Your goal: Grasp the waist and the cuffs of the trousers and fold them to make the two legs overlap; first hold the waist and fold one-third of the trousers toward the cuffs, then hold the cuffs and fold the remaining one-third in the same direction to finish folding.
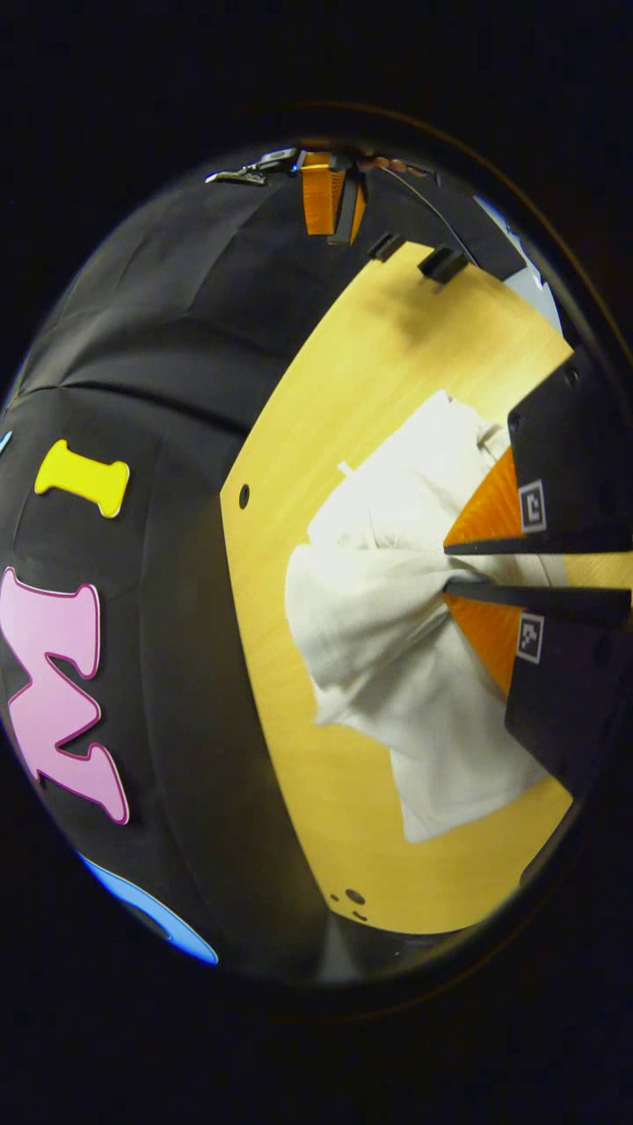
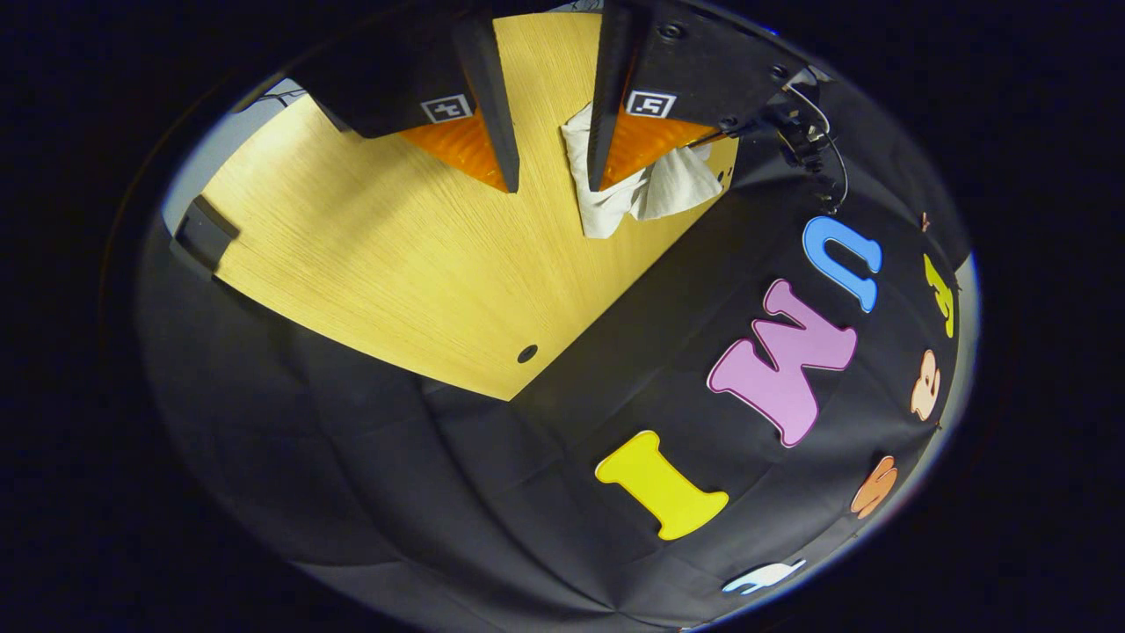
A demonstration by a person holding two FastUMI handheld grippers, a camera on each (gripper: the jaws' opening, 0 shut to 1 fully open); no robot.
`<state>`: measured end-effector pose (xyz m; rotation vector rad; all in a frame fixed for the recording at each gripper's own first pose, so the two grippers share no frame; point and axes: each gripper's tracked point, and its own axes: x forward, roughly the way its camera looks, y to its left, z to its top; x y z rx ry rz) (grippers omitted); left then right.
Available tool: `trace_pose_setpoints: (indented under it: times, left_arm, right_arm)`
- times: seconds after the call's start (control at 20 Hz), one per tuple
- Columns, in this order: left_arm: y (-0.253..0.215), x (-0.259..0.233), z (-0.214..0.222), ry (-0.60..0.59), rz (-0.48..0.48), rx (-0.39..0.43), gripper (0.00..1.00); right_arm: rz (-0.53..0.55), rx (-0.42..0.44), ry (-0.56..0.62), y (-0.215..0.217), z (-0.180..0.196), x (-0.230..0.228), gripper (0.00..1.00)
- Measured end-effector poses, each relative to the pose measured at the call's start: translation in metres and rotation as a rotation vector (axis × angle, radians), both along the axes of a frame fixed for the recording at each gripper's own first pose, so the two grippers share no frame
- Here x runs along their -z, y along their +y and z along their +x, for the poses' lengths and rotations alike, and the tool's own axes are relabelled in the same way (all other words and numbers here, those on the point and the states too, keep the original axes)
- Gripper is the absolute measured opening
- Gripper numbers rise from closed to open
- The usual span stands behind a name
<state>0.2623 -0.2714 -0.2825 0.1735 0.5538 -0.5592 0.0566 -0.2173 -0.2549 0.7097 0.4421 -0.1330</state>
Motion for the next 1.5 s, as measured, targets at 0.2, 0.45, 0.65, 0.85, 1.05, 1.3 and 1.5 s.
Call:
trace_pose_setpoints:
  times: [0.2,0.45,0.65,0.85,1.05,1.3,1.5]
  left_arm:
    - [-0.006,0.0,-0.018,0.0,0.008,0.067,0.65]
    - [0.008,-0.024,-0.048,-0.003,-0.05,0.079,0.85]
    - [0.043,-0.061,-0.068,-0.007,-0.16,0.008,0.86]
    - [0.085,-0.094,-0.085,-0.018,-0.246,-0.079,0.86]
    - [0.129,-0.122,-0.099,-0.038,-0.339,-0.192,0.86]
    - [0.167,-0.133,-0.117,-0.048,-0.369,-0.287,0.9]
    - [0.193,-0.133,-0.13,-0.054,-0.363,-0.336,0.9]
  right_arm:
    - [-0.004,0.01,-0.018,0.019,-0.016,-0.006,0.48]
    - [-0.023,-0.012,-0.04,0.063,-0.018,-0.021,0.37]
    - [-0.039,-0.078,-0.065,0.11,-0.011,-0.038,0.51]
    - [-0.032,-0.134,-0.109,0.15,0.0,-0.066,0.71]
    - [-0.045,-0.168,-0.141,0.183,0.012,-0.086,0.93]
    - [-0.102,-0.266,-0.149,0.228,0.026,-0.09,0.97]
    - [-0.098,-0.337,-0.137,0.261,0.03,-0.085,0.97]
